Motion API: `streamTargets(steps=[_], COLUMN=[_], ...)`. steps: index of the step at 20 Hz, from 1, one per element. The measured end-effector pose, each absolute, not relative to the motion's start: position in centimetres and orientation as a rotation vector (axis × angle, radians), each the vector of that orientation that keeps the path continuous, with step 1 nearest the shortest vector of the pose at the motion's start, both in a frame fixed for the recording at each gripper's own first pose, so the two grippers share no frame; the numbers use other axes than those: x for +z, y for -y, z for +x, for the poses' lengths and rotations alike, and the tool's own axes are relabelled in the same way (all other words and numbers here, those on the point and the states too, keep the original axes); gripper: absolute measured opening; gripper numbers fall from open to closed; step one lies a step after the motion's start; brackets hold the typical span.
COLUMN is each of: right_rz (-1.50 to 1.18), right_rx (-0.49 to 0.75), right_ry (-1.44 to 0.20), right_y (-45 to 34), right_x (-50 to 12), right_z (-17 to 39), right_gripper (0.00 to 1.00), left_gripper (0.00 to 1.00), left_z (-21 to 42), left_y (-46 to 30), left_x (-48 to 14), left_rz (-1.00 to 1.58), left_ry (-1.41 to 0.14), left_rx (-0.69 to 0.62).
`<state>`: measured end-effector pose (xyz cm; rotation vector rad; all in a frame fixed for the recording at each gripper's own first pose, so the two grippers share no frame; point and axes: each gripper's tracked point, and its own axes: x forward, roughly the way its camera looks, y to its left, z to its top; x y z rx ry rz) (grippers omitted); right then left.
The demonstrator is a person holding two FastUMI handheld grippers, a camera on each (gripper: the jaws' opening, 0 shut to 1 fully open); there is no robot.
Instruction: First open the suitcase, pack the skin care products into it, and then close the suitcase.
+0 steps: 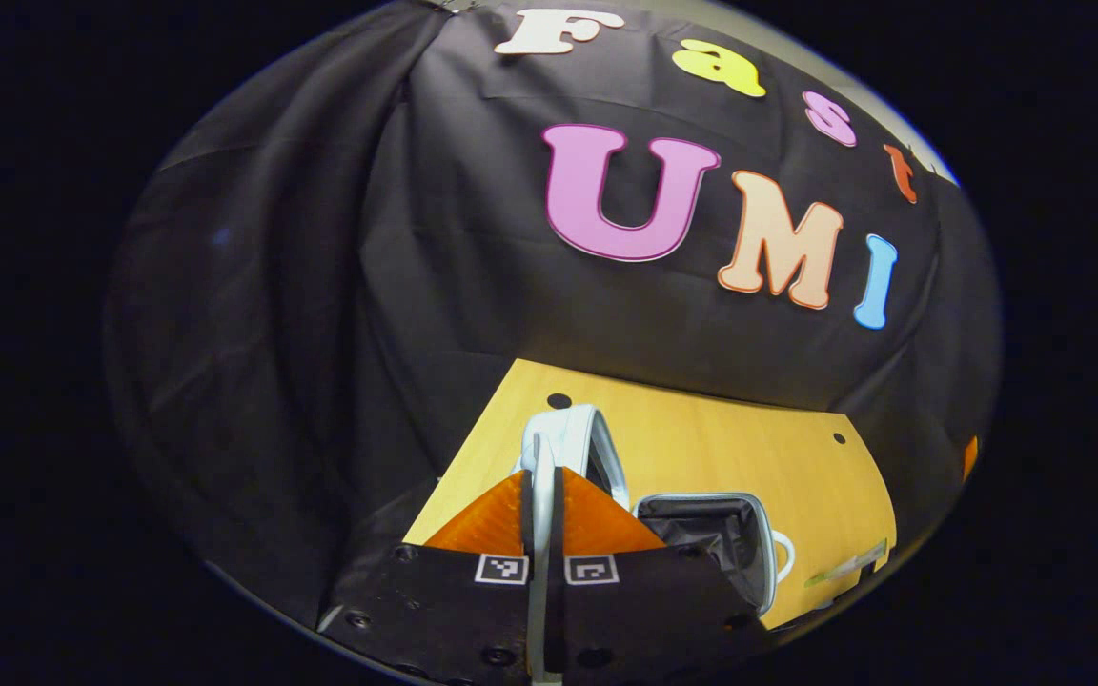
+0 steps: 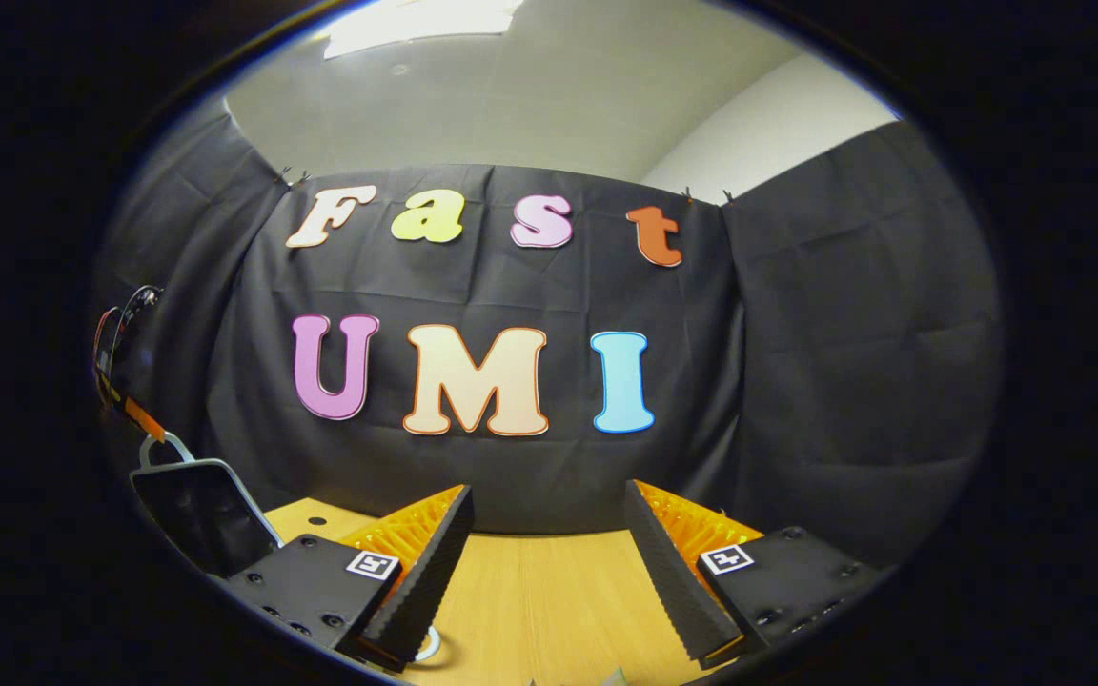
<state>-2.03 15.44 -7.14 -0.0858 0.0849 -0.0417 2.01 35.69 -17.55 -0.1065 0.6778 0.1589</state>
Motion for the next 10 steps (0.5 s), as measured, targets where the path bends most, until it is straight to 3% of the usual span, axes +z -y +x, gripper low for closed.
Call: streamTargets(steps=[10], right_rz=[-0.128], right_rx=[0.043], right_ry=[-0.164], right_y=[-18.6], right_x=[-9.8], right_z=[-2.3], right_gripper=[0.99], left_gripper=[0.00], left_z=[1.8], left_y=[-43.9], left_x=[-24.5], left_rz=[-0.067], left_ry=[-0.718], left_rx=[0.275])
